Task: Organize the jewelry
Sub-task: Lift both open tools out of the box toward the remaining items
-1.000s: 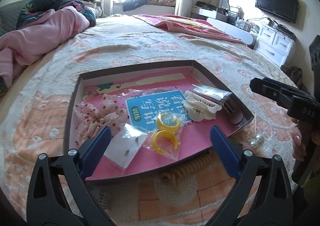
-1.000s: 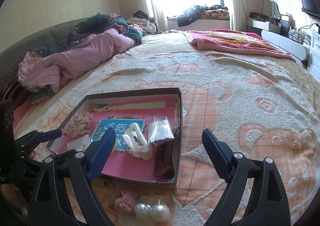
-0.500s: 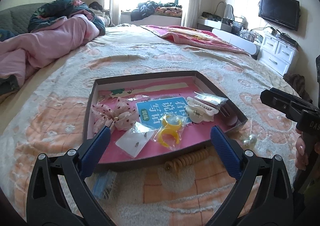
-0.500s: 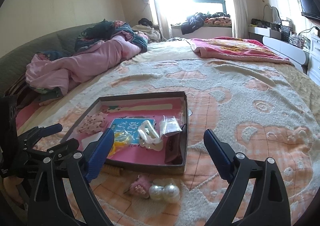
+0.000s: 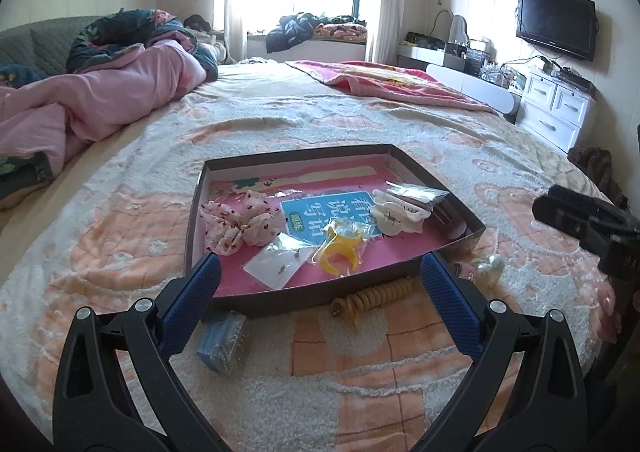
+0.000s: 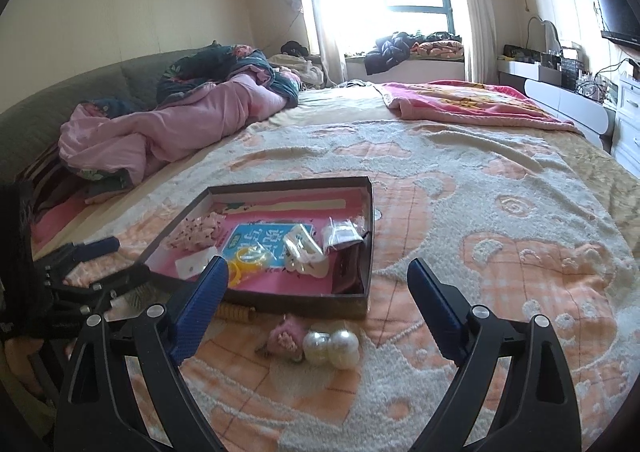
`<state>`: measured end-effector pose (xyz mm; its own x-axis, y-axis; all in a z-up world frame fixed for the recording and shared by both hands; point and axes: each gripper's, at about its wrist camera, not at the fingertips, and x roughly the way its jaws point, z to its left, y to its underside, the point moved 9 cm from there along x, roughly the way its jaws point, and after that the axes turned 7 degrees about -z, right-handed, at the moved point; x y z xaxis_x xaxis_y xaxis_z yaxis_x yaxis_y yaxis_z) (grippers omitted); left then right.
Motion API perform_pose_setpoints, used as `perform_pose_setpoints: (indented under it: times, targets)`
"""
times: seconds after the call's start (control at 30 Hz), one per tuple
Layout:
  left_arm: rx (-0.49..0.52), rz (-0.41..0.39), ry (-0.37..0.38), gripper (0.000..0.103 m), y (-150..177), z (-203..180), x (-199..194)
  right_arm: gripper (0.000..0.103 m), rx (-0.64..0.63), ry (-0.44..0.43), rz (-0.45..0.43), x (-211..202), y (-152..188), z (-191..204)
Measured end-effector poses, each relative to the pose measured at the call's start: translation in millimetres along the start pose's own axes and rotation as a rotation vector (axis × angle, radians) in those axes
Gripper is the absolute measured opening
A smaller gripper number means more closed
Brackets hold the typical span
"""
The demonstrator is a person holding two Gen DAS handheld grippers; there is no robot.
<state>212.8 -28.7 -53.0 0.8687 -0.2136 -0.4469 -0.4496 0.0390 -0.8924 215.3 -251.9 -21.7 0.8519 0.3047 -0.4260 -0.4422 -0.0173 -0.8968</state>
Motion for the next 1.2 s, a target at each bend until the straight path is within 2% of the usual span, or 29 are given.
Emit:
perform_pose_setpoints:
  times: [0.3,1.03,1.2]
  targets:
    - [0.004,-0.028,-0.026,0.091,5,2,-14,0.088,-0.019,0.001,0.02,-11,19,6]
    - [-0.026,0.04,-0.096,0.091,35,29,-20,0.088,-0.061,-0.063,0.095,-7,54,38]
    - [-0.042,0.058,-0.12,0.091,42,40,-16,0.081,-0.073,-0.082,0.123,-1,64,46]
